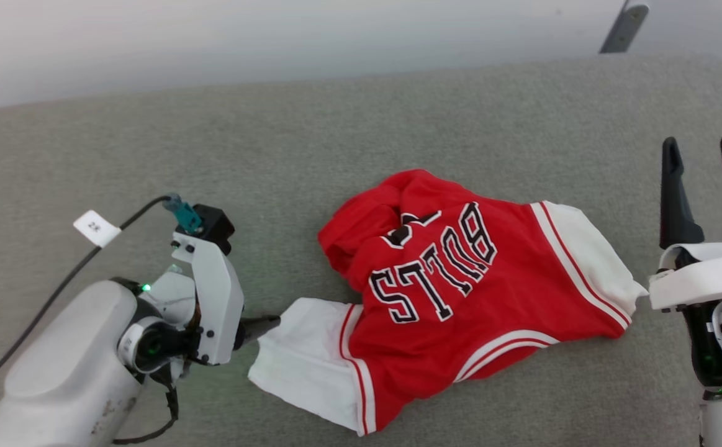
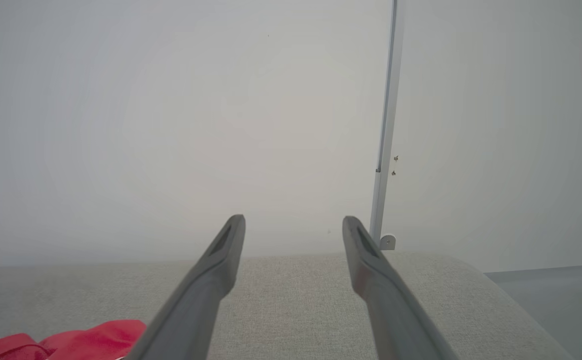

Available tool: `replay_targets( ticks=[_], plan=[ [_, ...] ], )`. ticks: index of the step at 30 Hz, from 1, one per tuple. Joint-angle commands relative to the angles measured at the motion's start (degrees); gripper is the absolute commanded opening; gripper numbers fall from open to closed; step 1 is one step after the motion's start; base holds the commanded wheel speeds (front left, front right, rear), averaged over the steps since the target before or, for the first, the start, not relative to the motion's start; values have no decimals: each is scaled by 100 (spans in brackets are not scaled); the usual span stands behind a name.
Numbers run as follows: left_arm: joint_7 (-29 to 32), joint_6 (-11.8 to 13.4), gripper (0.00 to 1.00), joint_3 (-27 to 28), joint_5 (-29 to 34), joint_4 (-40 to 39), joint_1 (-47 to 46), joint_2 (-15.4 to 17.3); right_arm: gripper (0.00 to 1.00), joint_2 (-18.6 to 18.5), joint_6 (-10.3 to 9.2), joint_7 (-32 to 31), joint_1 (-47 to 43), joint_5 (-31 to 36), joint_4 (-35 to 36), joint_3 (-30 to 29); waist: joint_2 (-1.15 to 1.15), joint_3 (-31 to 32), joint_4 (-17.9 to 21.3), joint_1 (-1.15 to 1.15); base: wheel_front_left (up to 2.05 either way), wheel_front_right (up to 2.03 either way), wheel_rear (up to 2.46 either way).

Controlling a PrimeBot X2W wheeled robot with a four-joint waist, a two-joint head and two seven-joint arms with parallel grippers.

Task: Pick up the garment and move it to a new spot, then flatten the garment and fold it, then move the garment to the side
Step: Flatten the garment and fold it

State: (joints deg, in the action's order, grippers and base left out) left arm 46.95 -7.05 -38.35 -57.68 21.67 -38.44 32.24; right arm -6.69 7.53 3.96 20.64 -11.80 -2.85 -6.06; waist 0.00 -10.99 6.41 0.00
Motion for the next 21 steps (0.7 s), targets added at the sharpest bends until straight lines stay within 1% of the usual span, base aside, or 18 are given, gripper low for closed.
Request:
replay_targets(
  ticks=[1, 6, 9, 11, 15, 21],
  plan=[
    [12, -7, 100, -26, 0, 59, 1, -48, 100, 44, -8, 15, 83, 48, 12, 25, 0, -145, 151, 0, 0, 0, 0],
    [73, -20, 100, -46, -130, 110, 44, -55, 100, 111, -8, 55, 120, 72, 29, 26, 0, -363, 334, 0, 0, 0, 0],
    [61, -23, 100, -116, -60, 109, 59, 4, 100, 154, -8, 83, 129, 83, 41, 19, 0, -456, 416, 0, 0, 0, 0],
    [87, -17, 100, -84, -156, 137, 90, 6, 100, 187, -8, 103, 136, 81, 32, 10, 0, -508, 461, 0, 0, 0, 0],
    [253, 55, 100, -111, -211, 88, 104, 57, 100, 225, -8, 147, 150, 94, -15, 2, 0, -536, 509, 0, 0, 0, 0],
    [611, 200, 100, -143, -379, -199, 221, 113, 100, 261, -8, 175, 120, 113, -51, -28, 0, -514, 513, 0, 0, 0, 0]
  ],
)
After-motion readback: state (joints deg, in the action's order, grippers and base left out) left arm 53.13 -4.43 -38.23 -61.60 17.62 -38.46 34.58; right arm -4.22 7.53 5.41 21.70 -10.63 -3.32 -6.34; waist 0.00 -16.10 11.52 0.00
